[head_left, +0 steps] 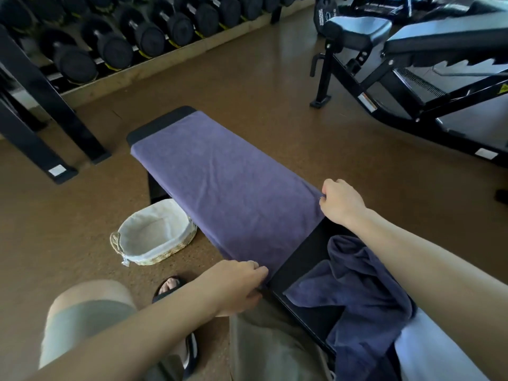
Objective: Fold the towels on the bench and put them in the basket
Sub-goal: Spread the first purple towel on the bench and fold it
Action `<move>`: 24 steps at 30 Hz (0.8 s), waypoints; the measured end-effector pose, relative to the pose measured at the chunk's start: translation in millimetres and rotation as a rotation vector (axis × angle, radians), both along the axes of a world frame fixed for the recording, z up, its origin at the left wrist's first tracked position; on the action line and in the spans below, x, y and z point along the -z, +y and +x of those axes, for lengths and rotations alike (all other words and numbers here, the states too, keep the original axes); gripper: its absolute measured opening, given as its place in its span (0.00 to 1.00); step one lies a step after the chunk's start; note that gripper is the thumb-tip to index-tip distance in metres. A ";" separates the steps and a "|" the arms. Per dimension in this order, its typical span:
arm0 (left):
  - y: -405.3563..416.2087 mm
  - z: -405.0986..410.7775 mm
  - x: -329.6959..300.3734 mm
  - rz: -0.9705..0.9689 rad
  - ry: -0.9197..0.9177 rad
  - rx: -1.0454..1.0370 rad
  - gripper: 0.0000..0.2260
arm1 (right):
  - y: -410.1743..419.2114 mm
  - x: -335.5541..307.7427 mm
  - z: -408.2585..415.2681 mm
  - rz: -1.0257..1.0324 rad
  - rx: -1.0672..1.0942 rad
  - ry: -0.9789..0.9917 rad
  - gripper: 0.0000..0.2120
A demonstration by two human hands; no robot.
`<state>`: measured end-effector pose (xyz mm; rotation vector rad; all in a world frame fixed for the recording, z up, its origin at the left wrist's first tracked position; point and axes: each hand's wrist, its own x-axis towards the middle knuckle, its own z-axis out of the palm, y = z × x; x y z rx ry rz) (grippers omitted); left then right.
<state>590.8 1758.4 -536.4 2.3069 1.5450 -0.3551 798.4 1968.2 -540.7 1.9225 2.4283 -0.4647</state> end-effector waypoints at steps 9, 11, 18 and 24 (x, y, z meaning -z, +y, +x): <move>5.9 -4.8 -4.4 0.120 -0.127 -0.071 0.08 | 8.5 -7.9 7.6 -0.109 0.188 0.182 0.12; 8.2 -2.7 -1.6 0.098 -0.110 -0.032 0.07 | 4.9 -5.4 10.3 -0.053 0.127 0.104 0.12; 6.2 4.0 5.5 0.167 -0.023 0.008 0.08 | -2.8 11.0 11.0 0.137 -0.136 -0.100 0.16; 1.7 15.2 10.6 0.197 0.089 0.062 0.10 | 1.7 17.4 17.4 0.184 -0.116 -0.021 0.12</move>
